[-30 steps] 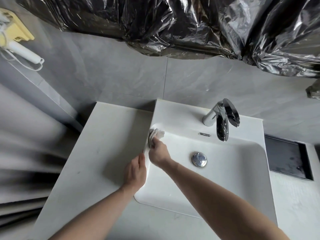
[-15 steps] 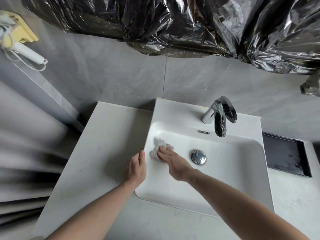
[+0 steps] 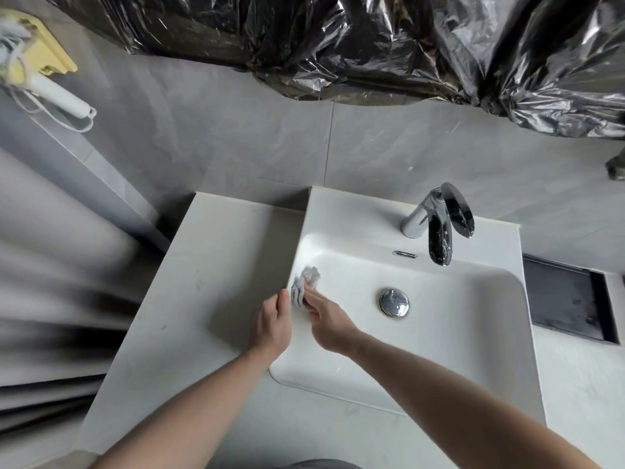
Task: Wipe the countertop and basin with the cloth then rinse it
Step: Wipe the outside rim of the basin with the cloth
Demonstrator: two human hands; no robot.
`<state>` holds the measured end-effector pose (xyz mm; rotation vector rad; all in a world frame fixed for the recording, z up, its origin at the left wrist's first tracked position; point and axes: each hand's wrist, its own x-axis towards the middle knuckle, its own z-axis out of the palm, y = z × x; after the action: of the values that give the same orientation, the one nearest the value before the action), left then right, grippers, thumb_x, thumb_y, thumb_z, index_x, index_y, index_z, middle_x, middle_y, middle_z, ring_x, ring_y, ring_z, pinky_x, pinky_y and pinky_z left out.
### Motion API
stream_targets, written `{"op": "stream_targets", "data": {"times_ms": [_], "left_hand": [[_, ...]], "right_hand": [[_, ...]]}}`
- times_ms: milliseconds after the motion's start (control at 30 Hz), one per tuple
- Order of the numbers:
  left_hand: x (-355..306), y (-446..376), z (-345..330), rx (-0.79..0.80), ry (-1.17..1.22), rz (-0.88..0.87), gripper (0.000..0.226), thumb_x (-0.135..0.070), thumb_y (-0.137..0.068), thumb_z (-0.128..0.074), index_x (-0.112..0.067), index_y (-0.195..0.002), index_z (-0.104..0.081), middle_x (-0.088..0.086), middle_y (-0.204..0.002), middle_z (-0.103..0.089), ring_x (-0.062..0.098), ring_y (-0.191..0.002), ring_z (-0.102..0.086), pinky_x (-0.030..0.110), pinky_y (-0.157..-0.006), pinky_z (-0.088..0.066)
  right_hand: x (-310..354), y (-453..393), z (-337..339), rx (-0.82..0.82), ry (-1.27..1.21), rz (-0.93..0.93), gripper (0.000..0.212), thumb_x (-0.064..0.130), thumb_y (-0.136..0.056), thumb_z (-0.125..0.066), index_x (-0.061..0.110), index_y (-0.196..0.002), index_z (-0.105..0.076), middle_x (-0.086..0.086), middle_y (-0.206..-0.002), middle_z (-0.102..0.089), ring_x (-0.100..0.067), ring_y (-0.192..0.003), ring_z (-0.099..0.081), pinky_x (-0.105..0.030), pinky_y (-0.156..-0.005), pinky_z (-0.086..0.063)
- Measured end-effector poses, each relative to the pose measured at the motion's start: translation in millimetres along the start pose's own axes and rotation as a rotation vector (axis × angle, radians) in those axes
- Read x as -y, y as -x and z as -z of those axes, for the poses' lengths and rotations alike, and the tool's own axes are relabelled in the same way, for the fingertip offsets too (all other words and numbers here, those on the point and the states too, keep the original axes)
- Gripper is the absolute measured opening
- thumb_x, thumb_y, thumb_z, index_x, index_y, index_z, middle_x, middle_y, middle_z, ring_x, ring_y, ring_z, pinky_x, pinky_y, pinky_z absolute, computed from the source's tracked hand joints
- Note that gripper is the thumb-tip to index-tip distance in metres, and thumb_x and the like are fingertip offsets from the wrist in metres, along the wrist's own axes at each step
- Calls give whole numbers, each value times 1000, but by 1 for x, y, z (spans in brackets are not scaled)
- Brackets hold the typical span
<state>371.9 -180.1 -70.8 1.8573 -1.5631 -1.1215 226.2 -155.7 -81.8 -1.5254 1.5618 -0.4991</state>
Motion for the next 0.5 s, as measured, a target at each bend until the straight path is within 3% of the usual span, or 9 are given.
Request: {"op": "stream_targets", "data": {"times_ms": [67, 133, 233, 300, 400, 500], "left_hand": [[1, 0, -1, -3, 6, 8, 46, -44, -101, -36, -19, -63, -42, 12, -73, -62, 43, -85, -59, 41, -68, -40], [-1, 0, -2, -8, -1, 42, 48, -46, -100, -36, -17, -62, -42, 16, -75, -62, 45, -86, -60, 43, -69, -42], [-3, 1, -2, -2, -33, 52, 43, -40, -104, -38, -16, -69, -46, 25, -93, -67, 46, -92, -60, 41, -70, -38], [-3, 0, -2, 4, -52, 48, 42, -41, -105, -36, -16, -72, -48, 27, -98, -67, 47, -95, -60, 42, -73, -40], [0, -1, -3, 3, -67, 21, 46, -42, -105, -35, -14, -71, -48, 28, -97, -66, 48, -94, -60, 45, -74, -42], [-2, 0, -3, -2, -68, 24, 46, -38, -105, -36, -9, -75, -54, 28, -95, -66, 47, -93, -59, 43, -72, -39]], "right_hand": [[6, 23, -1, 94, -61, -52, 31, 4, -91, -41, 22, -103, -63, 17, -118, -67, -7, -105, -55, -26, -96, -43], [15, 46, -4, 221, -80, -123, 22, 14, -82, -38, 27, -81, -56, 22, -79, -55, -9, -83, -43, -27, -82, -41], [24, 80, -8, 406, -71, -167, 36, 18, -85, -44, 40, -95, -70, 23, -89, -60, -3, -85, -48, -16, -81, -40], [22, 95, -6, 402, -72, -204, 39, 14, -92, -47, 36, -111, -73, 15, -88, -63, -4, -77, -50, -16, -73, -40], [15, 116, 12, 346, 2, -249, 35, 23, -94, -45, 31, -117, -71, 3, -94, -69, -11, -80, -57, -27, -79, -46], [-18, 146, 38, 325, 105, -326, 27, 27, -94, -43, 26, -106, -67, -6, -99, -70, -21, -88, -60, -35, -83, -48]]}}
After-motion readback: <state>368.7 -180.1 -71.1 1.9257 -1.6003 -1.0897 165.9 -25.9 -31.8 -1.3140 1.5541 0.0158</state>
